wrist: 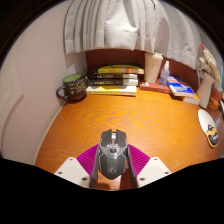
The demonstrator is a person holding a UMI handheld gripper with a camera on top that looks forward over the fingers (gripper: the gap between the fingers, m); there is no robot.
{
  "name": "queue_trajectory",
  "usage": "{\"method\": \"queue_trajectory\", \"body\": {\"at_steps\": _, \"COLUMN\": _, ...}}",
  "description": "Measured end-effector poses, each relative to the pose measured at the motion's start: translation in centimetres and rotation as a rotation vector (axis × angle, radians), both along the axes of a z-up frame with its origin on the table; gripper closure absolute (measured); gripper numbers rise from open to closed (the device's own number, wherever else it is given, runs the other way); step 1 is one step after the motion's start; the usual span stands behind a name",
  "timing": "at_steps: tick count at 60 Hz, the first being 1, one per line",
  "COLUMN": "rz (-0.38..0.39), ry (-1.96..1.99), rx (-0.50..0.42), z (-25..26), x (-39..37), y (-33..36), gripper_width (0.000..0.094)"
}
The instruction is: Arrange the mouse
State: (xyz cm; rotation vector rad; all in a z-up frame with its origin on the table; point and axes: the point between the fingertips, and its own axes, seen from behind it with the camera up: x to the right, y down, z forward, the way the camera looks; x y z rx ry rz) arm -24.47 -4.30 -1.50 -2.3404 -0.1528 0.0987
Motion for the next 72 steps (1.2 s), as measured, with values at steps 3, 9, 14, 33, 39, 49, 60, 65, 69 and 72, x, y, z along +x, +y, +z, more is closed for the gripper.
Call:
{"method": "queue_trajectory", "body": {"at_steps": 3, "rz": 0.0, "ry": 0.009, "rx": 0.016, "z": 0.1, "x": 0.0, "y": 0.0, "gripper_width": 0.0483}}
{"method": "queue_trajectory", "body": {"at_steps": 9, "rz": 0.014, "ry": -0.005, "rx": 0.024, "z": 0.1, "x": 0.0, "y": 0.0, "gripper_width": 0.0549}}
{"method": "queue_trajectory", "body": {"at_steps": 14, "rz": 0.02, "ry": -0.004, "rx": 0.001, "z": 0.0, "x": 0.0, "y": 0.0, "gripper_width": 0.0549}}
{"method": "queue_trajectory", "body": {"at_steps": 33, "rz": 0.06, "ry": -0.023, "rx": 0.153, "z": 13.9, "x": 7.1, "y": 4.4, "gripper_width": 0.0547}}
{"method": "queue_trajectory", "body": {"at_steps": 39, "rz": 0.019, "ry": -0.042, "rx": 0.262, "z": 21.0, "x": 14.4, "y": 6.6, "gripper_width": 0.0545}}
{"method": "queue_trajectory", "body": {"at_steps": 49, "rz": -0.062, "ry": -0.089, "rx": 0.344, "z": 26.4, "x": 29.2, "y": 9.1, "gripper_width": 0.0549}}
{"method": "queue_trajectory", "body": {"at_steps": 60, "rz": -0.124, "ry": -0.135, "rx": 0.235, "z": 20.3, "x": 43.4, "y": 10.2, "gripper_width": 0.0552}}
{"method": "queue_trajectory", "body": {"at_steps": 65, "rz": -0.111, "ry": -0.144, "rx": 0.146, "z": 15.6, "x": 46.8, "y": 10.3, "gripper_width": 0.0552}}
{"method": "queue_trajectory", "body": {"at_steps": 69, "rz": -0.117, "ry": -0.127, "rx": 0.084, "z": 11.9, "x": 48.5, "y": 10.3, "gripper_width": 0.0553}}
{"method": "queue_trajectory", "body": {"at_steps": 72, "rz": -0.133, "ry": -0.083, "rx": 0.051, "z": 9.6, "x": 49.0, "y": 10.5, "gripper_width": 0.0552}}
